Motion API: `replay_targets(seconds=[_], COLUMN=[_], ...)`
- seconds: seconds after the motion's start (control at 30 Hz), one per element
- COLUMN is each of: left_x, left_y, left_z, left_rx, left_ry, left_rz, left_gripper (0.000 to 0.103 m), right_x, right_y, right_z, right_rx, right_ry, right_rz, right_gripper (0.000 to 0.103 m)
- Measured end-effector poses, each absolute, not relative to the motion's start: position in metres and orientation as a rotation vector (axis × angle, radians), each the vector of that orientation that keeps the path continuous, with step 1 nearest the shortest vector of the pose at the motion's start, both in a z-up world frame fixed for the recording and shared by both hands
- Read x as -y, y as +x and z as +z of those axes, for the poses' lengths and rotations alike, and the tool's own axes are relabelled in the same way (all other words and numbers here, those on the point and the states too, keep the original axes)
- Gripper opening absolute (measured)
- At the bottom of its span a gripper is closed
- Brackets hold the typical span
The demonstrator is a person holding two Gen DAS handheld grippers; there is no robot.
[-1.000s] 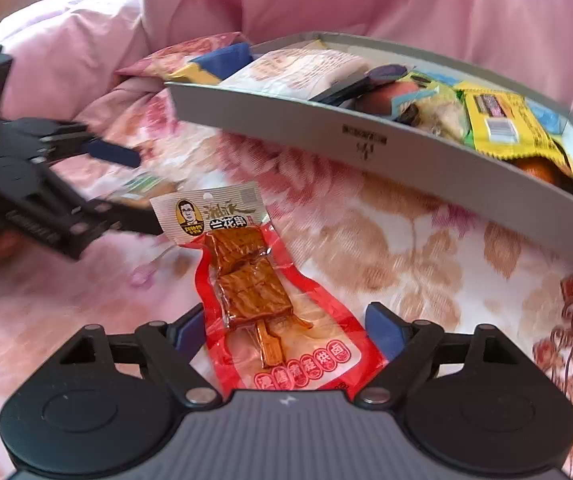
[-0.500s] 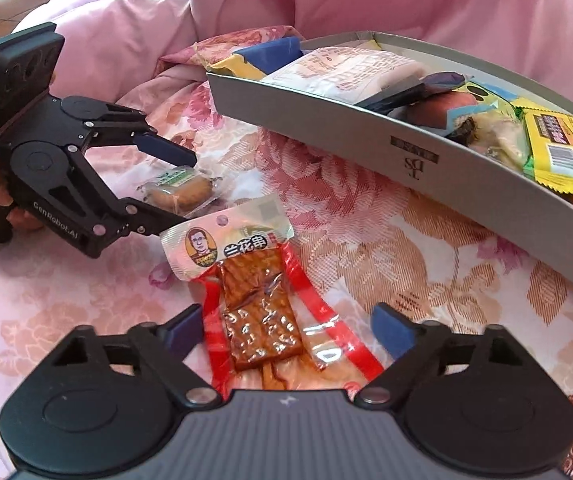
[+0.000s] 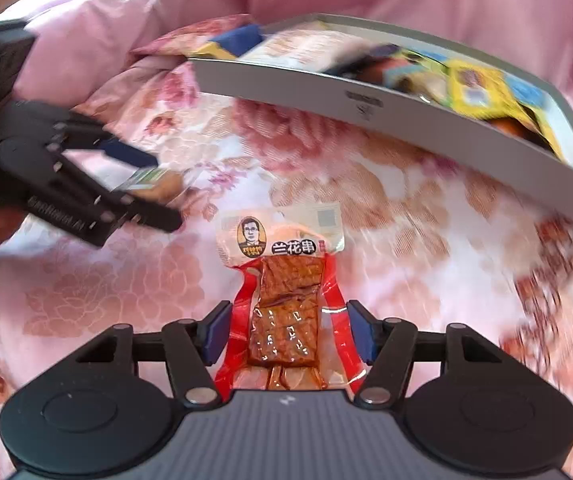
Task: Organize snacks
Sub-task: 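Grasp the red tofu strip pack with the right tool while the left tool grasps the round pastry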
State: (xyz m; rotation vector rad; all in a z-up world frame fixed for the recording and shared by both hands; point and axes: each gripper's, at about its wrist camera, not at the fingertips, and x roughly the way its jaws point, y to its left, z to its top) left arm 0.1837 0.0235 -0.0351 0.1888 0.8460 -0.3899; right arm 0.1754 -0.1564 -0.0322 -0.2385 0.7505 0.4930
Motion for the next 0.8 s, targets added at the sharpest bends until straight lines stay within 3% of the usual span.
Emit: replay_targets(seconds=[0.43,0.8], left_x=[0.005,0.005], left_y=[0.113,0.112], left_z=[-0.032,-0.032], left_rx=[-0.971,-0.882], left_ry=[0.164,0.31], left_rz=[-0.403,-0.445], left_gripper=[0.082,0.088], right_x=[0.182,0.182], right_y=[0.106,0.093], right_z=[-0.03,-0.032], right_rx=[-0.81,-0.737], right_ry=[-0.143,-0.17], right_rz=[0.406,0.39], right_gripper=[0.067,0.077])
